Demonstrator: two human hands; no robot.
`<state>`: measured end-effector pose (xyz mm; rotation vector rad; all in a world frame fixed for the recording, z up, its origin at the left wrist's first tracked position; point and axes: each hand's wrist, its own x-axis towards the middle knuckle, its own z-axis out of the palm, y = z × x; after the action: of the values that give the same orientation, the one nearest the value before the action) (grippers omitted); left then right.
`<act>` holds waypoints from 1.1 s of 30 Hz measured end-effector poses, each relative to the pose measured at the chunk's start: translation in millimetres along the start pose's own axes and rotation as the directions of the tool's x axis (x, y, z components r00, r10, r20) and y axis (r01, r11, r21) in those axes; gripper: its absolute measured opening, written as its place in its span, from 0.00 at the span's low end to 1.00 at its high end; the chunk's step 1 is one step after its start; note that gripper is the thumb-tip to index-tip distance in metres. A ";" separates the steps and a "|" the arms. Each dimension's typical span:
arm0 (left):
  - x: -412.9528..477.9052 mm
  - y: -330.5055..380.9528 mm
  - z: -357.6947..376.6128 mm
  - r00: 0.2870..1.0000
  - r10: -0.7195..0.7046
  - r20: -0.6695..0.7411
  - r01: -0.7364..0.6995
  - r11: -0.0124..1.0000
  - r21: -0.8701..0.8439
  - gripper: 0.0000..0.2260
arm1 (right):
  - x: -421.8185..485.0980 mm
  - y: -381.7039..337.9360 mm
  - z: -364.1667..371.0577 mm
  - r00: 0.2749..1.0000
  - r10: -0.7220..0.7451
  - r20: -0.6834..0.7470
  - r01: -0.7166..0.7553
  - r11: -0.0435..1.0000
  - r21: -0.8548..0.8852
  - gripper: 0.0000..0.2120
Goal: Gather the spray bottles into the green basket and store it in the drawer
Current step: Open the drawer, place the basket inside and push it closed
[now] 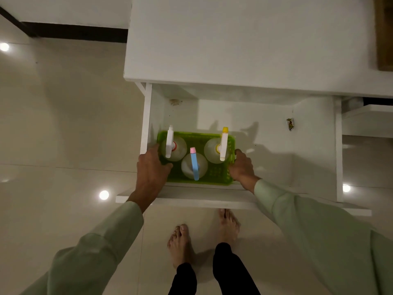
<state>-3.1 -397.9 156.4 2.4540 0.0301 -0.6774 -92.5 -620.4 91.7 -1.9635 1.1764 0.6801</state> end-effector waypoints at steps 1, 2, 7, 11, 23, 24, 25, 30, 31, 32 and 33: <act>-0.4 0.4 -0.6 1.000 0.007 -0.011 -0.007 1.000 -0.005 0.29 | -0.7 0.5 -0.4 1.000 -0.004 0.005 0.004 1.000 0.005 0.19; -0.9 1.0 -1.0 1.000 0.012 -0.022 -0.013 1.000 -0.010 0.30 | -2.1 0.6 -0.6 1.000 -0.012 0.005 0.012 1.000 0.011 0.20; -2.5 5.4 -3.3 0.995 0.072 -0.073 -0.074 0.997 -0.025 0.32 | -23.0 -3.8 0.9 0.956 -0.256 -0.143 0.256 0.966 -0.016 0.37; 0.2 13.1 -2.6 0.987 0.108 -0.115 -0.113 0.993 -0.037 0.26 | -26.0 -14.4 2.8 0.897 -0.409 -0.168 0.416 0.909 0.008 0.32; 20.5 22.8 7.2 0.980 0.080 -0.184 -0.065 0.994 0.085 0.13 | -24.4 -37.6 12.5 0.887 -0.357 -0.294 0.373 0.928 -0.003 0.05; 20.6 22.9 8.1 0.980 0.083 -0.183 -0.067 0.994 0.091 0.13 | -24.8 -37.9 13.2 0.885 -0.359 -0.297 0.374 0.927 -0.007 0.06; 19.9 22.6 9.0 0.979 0.087 -0.184 -0.068 0.992 0.105 0.13 | -25.7 -37.7 14.0 0.883 -0.358 -0.303 0.372 0.928 -0.010 0.06; 16.3 18.6 10.2 0.983 0.088 -0.159 -0.075 0.993 0.087 0.13 | -27.7 -34.5 17.8 0.893 -0.327 -0.308 0.351 0.936 0.023 0.08; 14.4 20.0 8.9 0.984 0.092 -0.150 -0.081 0.994 0.080 0.14 | -28.0 -33.9 17.3 0.898 -0.324 -0.297 0.349 0.937 0.034 0.09; 11.5 22.2 6.9 0.983 0.101 -0.155 -0.090 0.993 0.074 0.16 | -28.3 -33.8 15.9 0.901 -0.324 -0.288 0.349 0.936 0.038 0.12; 6.8 24.9 4.3 0.977 0.111 -0.182 -0.100 0.993 0.064 0.19 | -29.9 -33.5 14.1 0.902 -0.328 -0.282 0.352 0.935 0.037 0.15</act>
<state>5.0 -421.6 163.5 2.5437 -0.0467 -0.4073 -76.6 -583.5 116.3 -2.1622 0.9585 0.1769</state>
